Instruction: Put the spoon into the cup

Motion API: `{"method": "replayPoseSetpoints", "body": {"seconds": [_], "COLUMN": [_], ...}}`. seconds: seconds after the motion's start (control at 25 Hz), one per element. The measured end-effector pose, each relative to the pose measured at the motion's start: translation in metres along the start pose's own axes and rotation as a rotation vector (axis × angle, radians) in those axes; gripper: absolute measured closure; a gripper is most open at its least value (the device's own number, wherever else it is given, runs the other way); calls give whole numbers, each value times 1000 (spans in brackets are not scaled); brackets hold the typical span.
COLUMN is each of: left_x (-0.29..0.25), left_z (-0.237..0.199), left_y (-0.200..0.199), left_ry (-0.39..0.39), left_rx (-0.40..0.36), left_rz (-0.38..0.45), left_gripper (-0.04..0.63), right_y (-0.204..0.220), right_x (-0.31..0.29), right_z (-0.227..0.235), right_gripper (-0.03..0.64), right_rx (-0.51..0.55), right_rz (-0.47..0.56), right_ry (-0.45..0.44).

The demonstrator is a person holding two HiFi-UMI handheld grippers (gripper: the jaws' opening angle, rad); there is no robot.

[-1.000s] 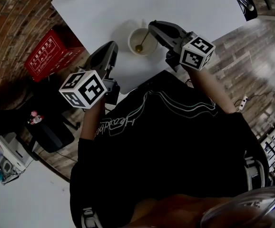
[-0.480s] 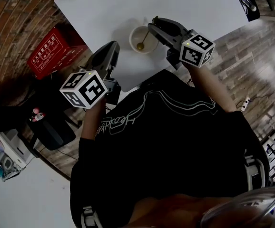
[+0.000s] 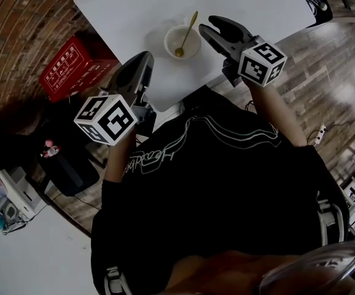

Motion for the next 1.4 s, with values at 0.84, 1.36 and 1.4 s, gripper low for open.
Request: {"method": "replayPoseSetpoints", "body": {"seconds": [0.84, 1.36, 1.4], "left_x": [101, 125, 126], "left_z": [97, 122, 123], "left_y": [8, 19, 19], "left_ry": [145, 204, 206], "left_rx": [-153, -194, -195], "left_rz": [141, 173, 174], "left_gripper": [592, 591, 592], "right_y": [-42, -34, -34], "right_x": [71, 92, 93], "right_z": [-208, -226, -226], "right_gripper": [620, 620, 620], "right_rx": [212, 163, 158], "right_rz": [81, 116, 118], "right_ry": [-293, -269, -267]}}
Point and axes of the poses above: the fingertips, and each gripper's own axes: x backward along the fingers, z to its right, y out of its underside, the point moved 1 cm from there along x, backward along the fingers, and after that the axes turned 5 degrees about -y, right-handed, at the moved point
